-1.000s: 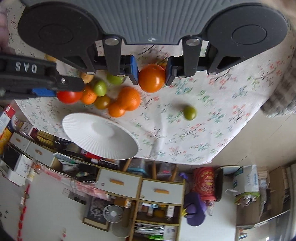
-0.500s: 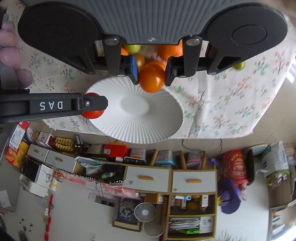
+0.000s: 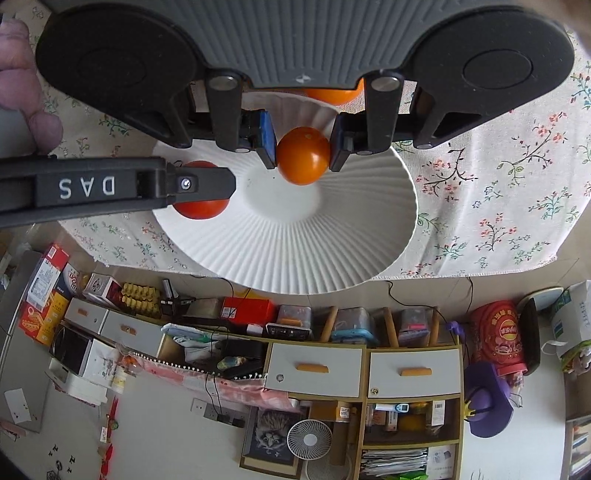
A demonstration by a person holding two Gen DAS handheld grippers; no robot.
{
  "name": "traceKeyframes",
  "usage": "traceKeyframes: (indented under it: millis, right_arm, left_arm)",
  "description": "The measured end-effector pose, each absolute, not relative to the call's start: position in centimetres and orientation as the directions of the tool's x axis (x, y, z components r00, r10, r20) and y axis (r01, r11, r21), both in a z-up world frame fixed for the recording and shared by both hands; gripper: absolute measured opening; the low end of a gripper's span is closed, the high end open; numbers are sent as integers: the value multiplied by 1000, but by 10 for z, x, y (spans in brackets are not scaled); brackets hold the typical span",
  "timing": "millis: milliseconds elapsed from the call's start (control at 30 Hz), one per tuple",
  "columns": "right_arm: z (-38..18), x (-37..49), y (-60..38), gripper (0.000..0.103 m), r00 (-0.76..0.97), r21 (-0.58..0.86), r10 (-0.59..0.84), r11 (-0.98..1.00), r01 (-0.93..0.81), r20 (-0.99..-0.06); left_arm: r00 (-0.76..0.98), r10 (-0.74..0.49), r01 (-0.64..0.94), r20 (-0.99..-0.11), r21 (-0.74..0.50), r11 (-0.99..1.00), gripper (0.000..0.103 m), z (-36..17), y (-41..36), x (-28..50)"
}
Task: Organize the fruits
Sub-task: 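Carry both fruits over the white bowl and open both tools to drop them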
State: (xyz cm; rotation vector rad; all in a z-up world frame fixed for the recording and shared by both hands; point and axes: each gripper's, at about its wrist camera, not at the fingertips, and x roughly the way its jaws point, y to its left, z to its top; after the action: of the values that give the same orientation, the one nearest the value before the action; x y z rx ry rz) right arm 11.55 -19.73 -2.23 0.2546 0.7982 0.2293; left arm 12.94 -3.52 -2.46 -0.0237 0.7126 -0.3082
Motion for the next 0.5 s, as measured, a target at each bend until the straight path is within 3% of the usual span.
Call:
traceKeyframes:
  millis: [167,500]
  right_arm:
    - [-25,116,-198,36,671,289,292,950,-119,-682]
    - [-18,114,-202,35,674,307,313,942,-133,-669]
  left_arm:
    - [720,-280,310,-635,-67,948,29,-25,-45,130]
    - [710,-283,318,-645,-65,946,31,-24,-49,137]
